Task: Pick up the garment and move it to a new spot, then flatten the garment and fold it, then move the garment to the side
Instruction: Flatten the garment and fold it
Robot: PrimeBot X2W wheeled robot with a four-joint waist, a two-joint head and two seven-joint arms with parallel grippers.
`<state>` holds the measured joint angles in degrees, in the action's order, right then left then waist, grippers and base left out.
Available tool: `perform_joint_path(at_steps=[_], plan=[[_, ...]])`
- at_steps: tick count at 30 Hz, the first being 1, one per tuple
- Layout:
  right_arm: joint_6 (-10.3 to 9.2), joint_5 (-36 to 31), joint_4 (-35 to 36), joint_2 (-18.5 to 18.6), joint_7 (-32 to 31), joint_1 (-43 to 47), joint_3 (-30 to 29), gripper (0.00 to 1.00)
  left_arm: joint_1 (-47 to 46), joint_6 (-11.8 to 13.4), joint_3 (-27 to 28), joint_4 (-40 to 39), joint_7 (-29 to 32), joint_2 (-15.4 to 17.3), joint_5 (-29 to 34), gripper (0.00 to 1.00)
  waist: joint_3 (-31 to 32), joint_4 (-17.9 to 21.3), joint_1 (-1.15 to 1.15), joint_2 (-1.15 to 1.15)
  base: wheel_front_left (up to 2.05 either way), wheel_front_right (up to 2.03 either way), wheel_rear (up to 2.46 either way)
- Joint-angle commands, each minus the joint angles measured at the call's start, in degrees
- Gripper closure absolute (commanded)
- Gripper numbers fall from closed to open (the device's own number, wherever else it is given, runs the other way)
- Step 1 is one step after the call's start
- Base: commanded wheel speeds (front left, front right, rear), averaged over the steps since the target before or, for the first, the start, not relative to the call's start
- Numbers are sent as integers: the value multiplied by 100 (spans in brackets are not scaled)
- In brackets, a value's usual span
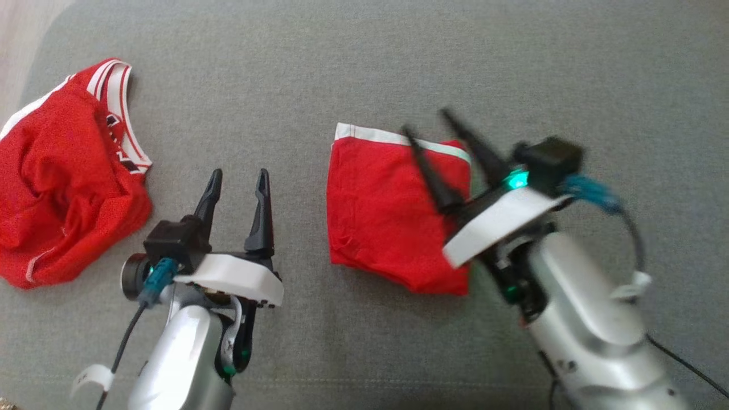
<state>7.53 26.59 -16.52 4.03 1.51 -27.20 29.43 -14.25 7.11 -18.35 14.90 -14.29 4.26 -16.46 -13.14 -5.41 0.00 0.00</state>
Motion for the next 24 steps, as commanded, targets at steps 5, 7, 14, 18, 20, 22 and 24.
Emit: perform_joint_path(at_steps=[5,7,14,18,20,22,24], plan=[[-4,-539,587,-7,172,491,-1039,0,-10,60,231,-216,-70,175,52,0,124,112,0,0,0,0,0],[-4,-730,739,71,190,727,-1489,0,27,73,241,-240,-70,219,62,0,181,150,0,0,0,0,0],[-4,-1149,1190,176,149,1525,-2602,0,245,138,282,-417,3,414,79,0,421,268,0,0,0,0,0],[-4,-1211,1419,159,104,1846,-2763,0,400,188,304,-584,92,509,72,0,573,279,0,0,0,0,0],[-4,-1233,1514,139,64,1993,-2792,0,499,206,305,-660,139,560,72,0,667,285,0,0,0,0,0],[-4,-1260,1608,113,17,2129,-2800,0,605,215,306,-738,191,608,58,0,760,293,0,0,0,0,0],[-4,-1301,1696,89,-47,2268,-2797,0,715,234,312,-816,251,660,49,0,849,297,0,0,0,0,0]])
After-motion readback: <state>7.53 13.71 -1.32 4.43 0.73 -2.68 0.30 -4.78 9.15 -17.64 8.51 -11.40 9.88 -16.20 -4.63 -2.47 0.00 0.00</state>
